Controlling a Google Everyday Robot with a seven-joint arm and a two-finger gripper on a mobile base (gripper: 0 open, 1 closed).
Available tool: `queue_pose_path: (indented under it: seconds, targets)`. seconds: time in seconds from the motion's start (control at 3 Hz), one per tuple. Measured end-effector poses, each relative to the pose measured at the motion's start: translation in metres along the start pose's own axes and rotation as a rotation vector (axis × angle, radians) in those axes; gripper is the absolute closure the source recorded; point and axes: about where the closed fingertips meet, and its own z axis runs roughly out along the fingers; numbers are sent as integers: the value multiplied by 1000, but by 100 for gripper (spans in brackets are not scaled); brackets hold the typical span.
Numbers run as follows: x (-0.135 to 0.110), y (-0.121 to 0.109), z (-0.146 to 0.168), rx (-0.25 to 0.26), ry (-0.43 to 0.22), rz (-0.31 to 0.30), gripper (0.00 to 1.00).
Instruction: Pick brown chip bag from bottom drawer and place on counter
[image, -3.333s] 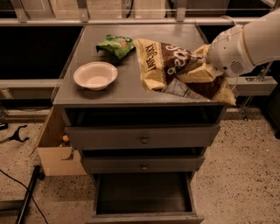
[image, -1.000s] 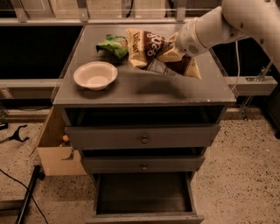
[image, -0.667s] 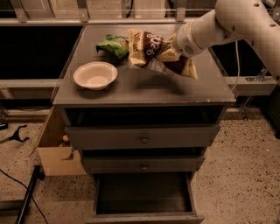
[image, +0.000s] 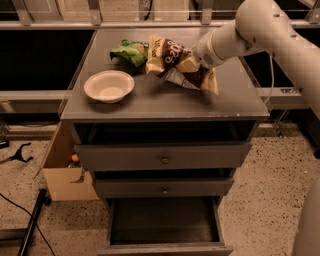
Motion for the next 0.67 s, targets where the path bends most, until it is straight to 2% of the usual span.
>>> queue_pose_path:
  seconds: [0.33, 0.67]
  targets:
    - [10, -2, 10, -3, 12, 78, 100]
    - [16, -1, 15, -12, 22, 127, 100]
